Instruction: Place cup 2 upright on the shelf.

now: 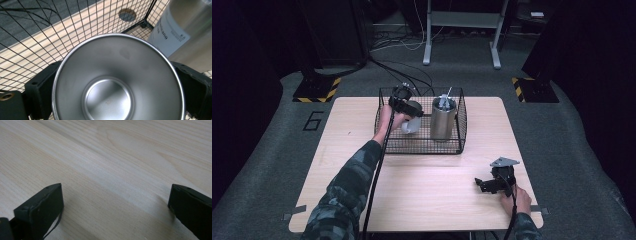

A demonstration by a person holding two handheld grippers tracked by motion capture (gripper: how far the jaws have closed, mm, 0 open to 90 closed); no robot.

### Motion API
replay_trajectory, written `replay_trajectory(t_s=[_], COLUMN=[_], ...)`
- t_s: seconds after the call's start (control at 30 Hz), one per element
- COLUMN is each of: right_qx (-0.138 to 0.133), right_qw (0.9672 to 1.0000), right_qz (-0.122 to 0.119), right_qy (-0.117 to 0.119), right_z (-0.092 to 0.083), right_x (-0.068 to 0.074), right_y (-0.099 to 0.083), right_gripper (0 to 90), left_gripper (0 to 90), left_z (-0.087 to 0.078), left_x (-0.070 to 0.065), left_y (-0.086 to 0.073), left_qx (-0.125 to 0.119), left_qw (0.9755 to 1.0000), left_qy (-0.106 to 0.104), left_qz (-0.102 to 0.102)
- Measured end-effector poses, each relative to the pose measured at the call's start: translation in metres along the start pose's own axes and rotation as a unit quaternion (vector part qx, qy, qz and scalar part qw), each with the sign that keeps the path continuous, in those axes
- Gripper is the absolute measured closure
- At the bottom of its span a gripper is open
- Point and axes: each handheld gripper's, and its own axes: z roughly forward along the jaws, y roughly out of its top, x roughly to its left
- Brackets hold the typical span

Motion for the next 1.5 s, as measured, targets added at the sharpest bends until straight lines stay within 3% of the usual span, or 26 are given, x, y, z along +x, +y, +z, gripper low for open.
replay_trajectory(t_s=[0.3, 0.77, 1.23, 1.5], right_qx=[-0.001, -0.001, 0.000, 0.001], right_qw=[1.0000, 1.0000, 1.0000, 1.0000], right_qz=[-0.004, -0.002, -0.007, -0.004], right_qy=[-0.001, 0.000, 0.001, 0.002], right_z=[0.000, 0.000, 0.000, 0.000], right_x=[-0.001, 0.000, -0.001, 0.000], right_y=[0.000, 0.000, 0.000, 0.000], right_gripper=[0.0, 0.0, 0.0, 0.0], left_gripper=[6.1, 6.1, 5.7, 5.6], left_z=[0.010, 0.022, 0.021, 0.018], left_x=[0.002, 0.004, 0.004, 0.004], left_y=[-0.005, -0.013, -0.017, -0.018], left_qx=[0.018, 0.035, 0.046, 0.047], left_qw=[0.9998, 0.9993, 0.9989, 0.9988], left_qy=[-0.010, -0.008, -0.009, -0.008], left_qz=[-0.002, -0.008, 0.002, -0.003])
